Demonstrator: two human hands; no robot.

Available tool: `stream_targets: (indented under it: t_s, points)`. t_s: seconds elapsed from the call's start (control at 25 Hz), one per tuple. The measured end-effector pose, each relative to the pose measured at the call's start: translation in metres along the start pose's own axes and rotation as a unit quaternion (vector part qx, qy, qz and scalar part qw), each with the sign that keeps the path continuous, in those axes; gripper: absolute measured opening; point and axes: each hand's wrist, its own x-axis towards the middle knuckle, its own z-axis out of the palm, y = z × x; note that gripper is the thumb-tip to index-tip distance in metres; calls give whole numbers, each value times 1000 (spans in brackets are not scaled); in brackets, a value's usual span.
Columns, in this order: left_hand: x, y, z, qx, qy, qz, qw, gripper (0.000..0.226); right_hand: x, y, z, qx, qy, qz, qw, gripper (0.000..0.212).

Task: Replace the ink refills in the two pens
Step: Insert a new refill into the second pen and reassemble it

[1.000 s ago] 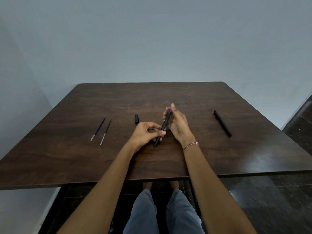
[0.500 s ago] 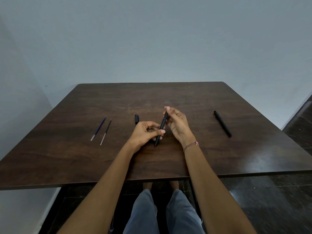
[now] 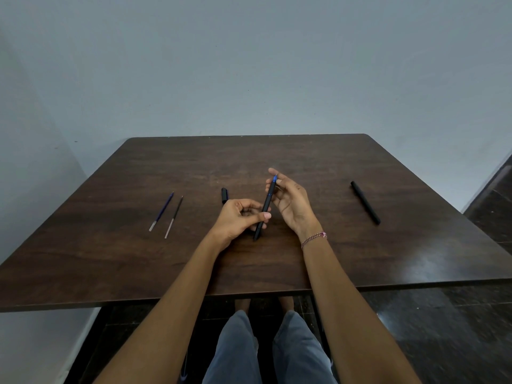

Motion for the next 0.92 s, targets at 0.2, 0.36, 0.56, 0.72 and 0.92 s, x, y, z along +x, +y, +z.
stream_targets:
  t_s: [0.2,0.36,0.56,0.72,0.92]
  points:
    - [1,0,1,-1,1,2,1000,15,-1,-1,1,2,4,-9,1000,20]
    - [1,1,0,-2,7,3,1000,15,1,0,3,-23,19,-20,999,18]
    - [2,1,1,-3,9,3,1000,15,3,-1,0,14,17,-4,1000,15]
    - [2,1,0,-2,10,3,1000,14,4,1,0,13,5,8,1000,16]
    - [1,2,1,-8,16,10,1000,15,6,3,0,-21,23,6,1000,9]
